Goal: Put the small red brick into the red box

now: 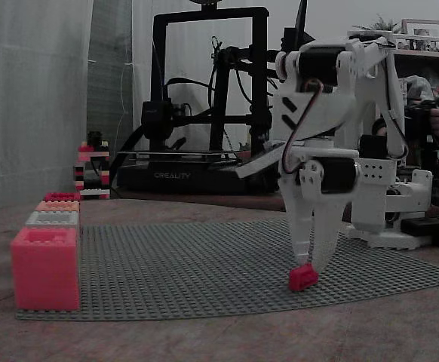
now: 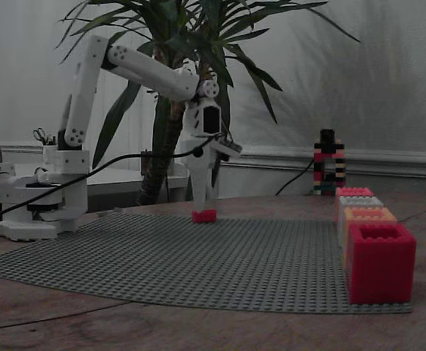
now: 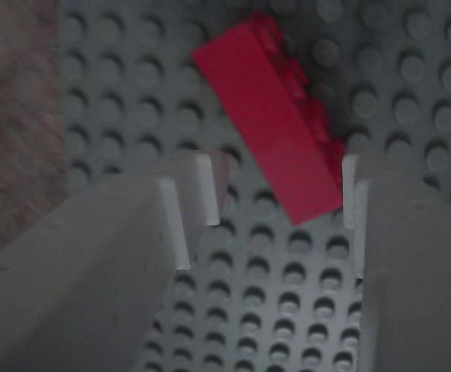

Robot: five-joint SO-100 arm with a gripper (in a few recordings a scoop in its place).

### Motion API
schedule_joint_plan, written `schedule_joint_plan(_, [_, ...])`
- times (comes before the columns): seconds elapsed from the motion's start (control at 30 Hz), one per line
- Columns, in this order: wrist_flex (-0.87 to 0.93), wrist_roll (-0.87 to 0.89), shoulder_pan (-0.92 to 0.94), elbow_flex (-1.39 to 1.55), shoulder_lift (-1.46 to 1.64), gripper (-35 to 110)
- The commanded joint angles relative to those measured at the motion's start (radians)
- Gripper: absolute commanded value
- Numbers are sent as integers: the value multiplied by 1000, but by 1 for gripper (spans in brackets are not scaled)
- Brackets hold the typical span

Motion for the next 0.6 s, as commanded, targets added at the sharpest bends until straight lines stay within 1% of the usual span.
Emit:
schedule_joint_plan(0.0, [0,-12,-34,-58,25,13])
schedule_joint_plan(0.3, [0,57,-34,-67,-3,6])
schedule_joint_plan(0.4, [0,80,-34,-72,-8,0])
schedule_joint_plan(0.57, [-37,152,-23,-91,-11,0])
